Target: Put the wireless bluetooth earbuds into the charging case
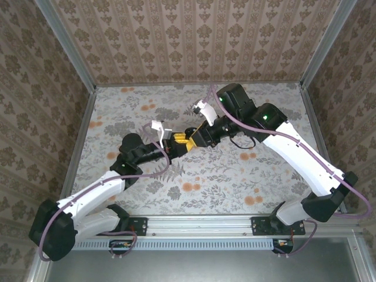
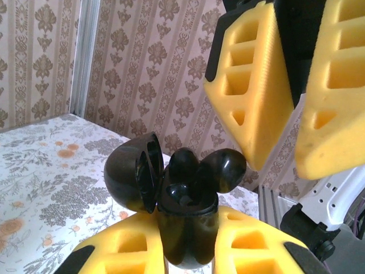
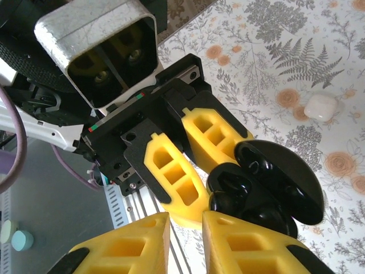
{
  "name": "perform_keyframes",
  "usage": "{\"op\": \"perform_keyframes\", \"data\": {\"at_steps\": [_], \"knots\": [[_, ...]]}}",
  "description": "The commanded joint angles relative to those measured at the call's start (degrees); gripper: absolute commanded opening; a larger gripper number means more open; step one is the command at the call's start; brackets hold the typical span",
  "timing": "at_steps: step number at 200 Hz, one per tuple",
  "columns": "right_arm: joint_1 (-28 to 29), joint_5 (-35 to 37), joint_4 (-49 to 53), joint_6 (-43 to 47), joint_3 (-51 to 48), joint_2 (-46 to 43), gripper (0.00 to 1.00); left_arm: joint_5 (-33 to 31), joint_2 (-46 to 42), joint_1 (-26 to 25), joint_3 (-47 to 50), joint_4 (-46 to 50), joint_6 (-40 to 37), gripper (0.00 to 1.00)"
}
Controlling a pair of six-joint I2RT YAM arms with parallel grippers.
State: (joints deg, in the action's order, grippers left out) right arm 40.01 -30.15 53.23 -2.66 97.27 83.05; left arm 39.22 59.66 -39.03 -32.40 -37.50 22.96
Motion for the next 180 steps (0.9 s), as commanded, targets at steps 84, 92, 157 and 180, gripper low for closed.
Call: {"op": "perform_keyframes", "data": {"at_steps": [84,92,157,180], "knots": [[-0.19,-2.15,-3.07,-3.10,-2.82,-1.55,0.21,-0.25,-0.13,-2.37,-3.72,-1.89,-0.55,0.00],[-0.19,-2.94,-3.12,-3.41,-2.65,-1.80,0.21,-0.37,-0.23,-2.32,-3.72,-1.72,-0.75,0.00],[-1.58,0.53,-5.55,-11.13,-0.25,-9.06,0.34,-0.07,-1.01,-2.46,-2.76,-0.97,-2.44,0.00],[-5.03,1.83,-5.92,-17.01,-1.84,-9.58,0.48,0.61,-2.18,-2.55,-2.67,-0.44,-3.05,0.00]]}}
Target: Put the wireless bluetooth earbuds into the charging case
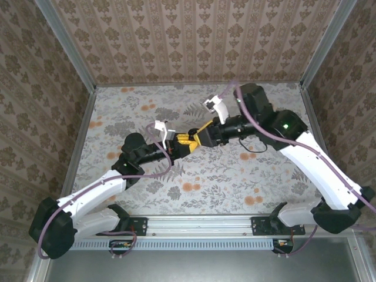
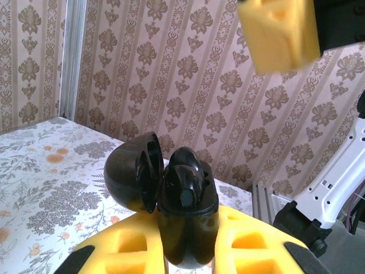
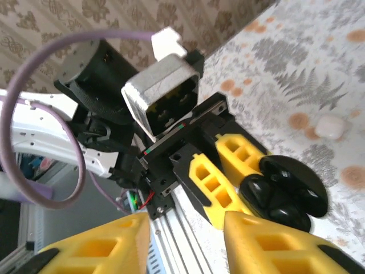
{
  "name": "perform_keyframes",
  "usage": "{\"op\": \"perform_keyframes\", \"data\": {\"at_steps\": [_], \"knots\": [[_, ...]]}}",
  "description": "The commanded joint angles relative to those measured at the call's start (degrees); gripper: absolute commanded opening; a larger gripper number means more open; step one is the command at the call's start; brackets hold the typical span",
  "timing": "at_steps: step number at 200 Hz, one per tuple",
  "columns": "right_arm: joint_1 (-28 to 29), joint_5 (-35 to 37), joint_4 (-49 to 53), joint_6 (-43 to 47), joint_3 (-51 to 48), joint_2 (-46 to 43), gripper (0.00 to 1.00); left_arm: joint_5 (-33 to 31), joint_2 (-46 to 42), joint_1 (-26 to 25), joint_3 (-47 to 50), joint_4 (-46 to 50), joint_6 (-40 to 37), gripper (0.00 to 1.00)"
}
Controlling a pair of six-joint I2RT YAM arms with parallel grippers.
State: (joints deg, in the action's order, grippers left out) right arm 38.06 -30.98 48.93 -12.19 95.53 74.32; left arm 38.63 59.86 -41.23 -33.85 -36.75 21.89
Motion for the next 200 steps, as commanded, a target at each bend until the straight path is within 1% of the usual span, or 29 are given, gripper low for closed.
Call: {"op": "perform_keyframes", "data": {"at_steps": [1,19,31,52,79,103,122,144,162,183,200], "knots": [[-3.30,2.59,-1.72,-7.62,-0.21,-0.86,0.48,1.19,-2.42,-0.34,-1.22,-1.20,-2.00,0.00],[-5.97,-0.62,-4.59,-12.68,-4.01,-0.61,0.52,1.78,-3.55,-0.44,-1.28,-0.43,-2.58,0.00],[-7.10,-3.70,-8.23,-16.57,-7.21,-0.41,0.53,2.51,-3.95,-0.64,-1.55,0.09,-2.71,0.00],[-7.48,-8.99,-15.28,-22.23,-11.58,0.35,0.53,3.76,-4.10,-1.07,-2.09,0.93,-2.73,0.00],[-7.48,-15.23,-22.11,-25.96,-13.69,1.93,0.55,4.40,-3.53,-1.71,-2.54,1.51,-2.35,0.00],[-7.48,-19.53,-24.21,-26.75,-14.57,2.16,0.54,3.59,-3.08,-1.83,-2.61,1.57,-1.06,0.00],[-7.39,-22.28,-25.98,-26.97,-15.54,0.65,0.53,1.56,-2.97,-1.41,-2.63,3.54,-0.06,0.00],[-6.92,-23.14,-25.85,-25.13,-16.41,-2.14,0.51,0.23,-2.55,-0.42,-2.09,4.11,1.92,0.00],[-6.13,-23.53,-24.99,-23.27,-17.29,-4.01,0.51,-0.13,-2.30,0.35,-1.36,2.72,3.87,0.00],[-5.23,-24.93,-23.57,-21.58,-18.00,-4.63,0.50,-0.14,-2.11,0.80,-1.19,2.24,4.95,0.00],[-5.02,-24.23,-21.40,-19.44,-17.97,-4.50,0.49,0.19,-2.02,0.98,-1.24,2.26,4.92,0.00]]}}
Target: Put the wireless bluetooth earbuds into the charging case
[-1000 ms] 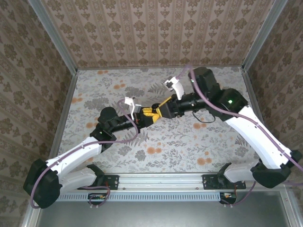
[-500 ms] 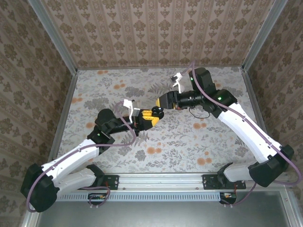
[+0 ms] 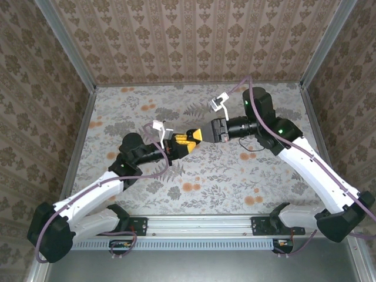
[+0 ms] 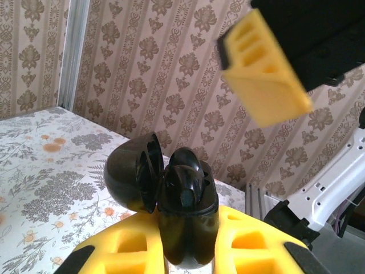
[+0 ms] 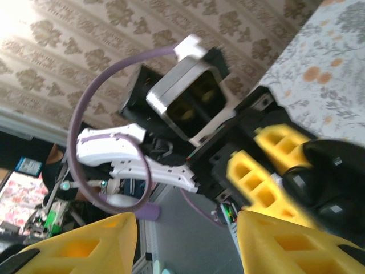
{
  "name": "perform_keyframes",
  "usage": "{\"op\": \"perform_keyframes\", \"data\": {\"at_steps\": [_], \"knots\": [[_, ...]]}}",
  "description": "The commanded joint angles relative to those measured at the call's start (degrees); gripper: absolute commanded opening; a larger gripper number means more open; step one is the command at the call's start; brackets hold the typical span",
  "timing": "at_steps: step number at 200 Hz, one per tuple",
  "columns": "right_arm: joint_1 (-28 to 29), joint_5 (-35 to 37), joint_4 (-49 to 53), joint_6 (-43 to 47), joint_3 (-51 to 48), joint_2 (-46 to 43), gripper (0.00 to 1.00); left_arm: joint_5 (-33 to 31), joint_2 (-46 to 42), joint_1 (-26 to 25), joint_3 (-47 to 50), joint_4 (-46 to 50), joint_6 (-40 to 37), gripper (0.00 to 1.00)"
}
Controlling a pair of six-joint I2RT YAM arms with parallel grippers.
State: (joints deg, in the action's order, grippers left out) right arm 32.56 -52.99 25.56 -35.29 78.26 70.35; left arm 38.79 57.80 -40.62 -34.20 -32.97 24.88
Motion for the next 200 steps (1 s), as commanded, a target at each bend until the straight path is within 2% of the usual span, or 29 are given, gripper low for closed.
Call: {"op": "perform_keyframes", "data": {"at_steps": [1,30,51,87,137,200], "knots": [[0.49,-2.08,2.22,3.83,-0.72,-0.50,0.49,0.05,0.03,0.37,-0.88,-1.55,1.93,0.00],[-2.22,7.50,8.24,4.94,1.45,-0.74,0.47,1.83,-0.18,0.20,-0.79,-1.95,0.93,0.00],[-5.76,8.70,5.39,-0.15,0.35,-0.12,0.49,3.24,-0.76,0.02,-0.61,-2.31,0.34,0.00],[-4.96,1.86,0.04,-4.76,0.81,4.86,0.52,5.28,0.49,-0.98,-2.12,-2.80,-0.53,0.00],[-1.75,-1.85,1.98,-2.64,2.24,7.11,0.52,5.57,4.00,-1.17,-3.93,-4.74,0.73,0.00],[-0.48,-5.52,3.16,0.51,2.81,5.77,0.47,1.11,3.66,0.32,-2.50,-3.42,3.73,0.00]]}}
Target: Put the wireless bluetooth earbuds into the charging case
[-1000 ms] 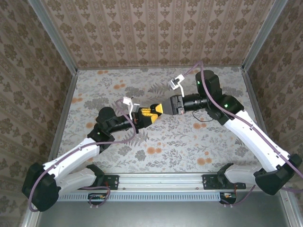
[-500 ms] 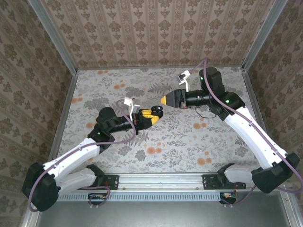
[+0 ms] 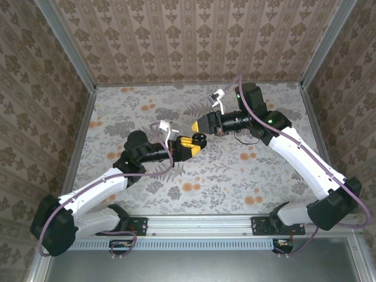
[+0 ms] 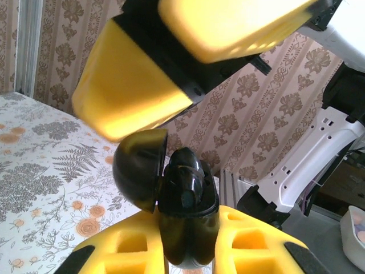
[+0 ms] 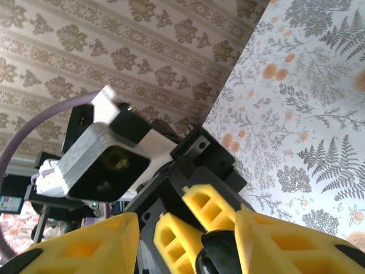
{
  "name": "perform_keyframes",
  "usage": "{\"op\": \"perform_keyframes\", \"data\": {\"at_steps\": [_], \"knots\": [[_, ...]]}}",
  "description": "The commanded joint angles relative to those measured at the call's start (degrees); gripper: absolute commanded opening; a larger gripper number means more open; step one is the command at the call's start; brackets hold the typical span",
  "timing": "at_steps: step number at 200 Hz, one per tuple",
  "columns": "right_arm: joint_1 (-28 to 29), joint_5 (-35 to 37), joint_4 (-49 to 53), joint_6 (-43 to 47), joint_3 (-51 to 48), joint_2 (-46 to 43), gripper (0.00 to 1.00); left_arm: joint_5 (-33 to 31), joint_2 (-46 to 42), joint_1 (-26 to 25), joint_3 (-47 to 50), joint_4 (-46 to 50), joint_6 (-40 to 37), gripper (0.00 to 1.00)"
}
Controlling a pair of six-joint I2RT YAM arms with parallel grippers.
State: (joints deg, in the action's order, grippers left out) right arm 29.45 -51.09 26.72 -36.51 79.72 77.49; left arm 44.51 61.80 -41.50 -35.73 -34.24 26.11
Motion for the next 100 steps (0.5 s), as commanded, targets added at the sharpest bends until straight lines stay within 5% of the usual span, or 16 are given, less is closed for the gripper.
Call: {"op": "perform_keyframes", "data": {"at_steps": [1,67,100], "knots": [[2.71,-7.39,2.14,1.85,1.37,-1.42,0.46,-4.70,-0.35,1.22,-0.95,-2.15,2.53,0.00],[4.58,-6.63,6.60,4.95,-1.25,-2.60,0.44,-6.49,-1.24,2.82,0.25,-1.73,4.42,0.00],[3.68,1.35,9.52,7.50,0.16,-4.44,0.45,-11.94,-2.14,3.25,1.82,5.37,2.85,0.00]]}}
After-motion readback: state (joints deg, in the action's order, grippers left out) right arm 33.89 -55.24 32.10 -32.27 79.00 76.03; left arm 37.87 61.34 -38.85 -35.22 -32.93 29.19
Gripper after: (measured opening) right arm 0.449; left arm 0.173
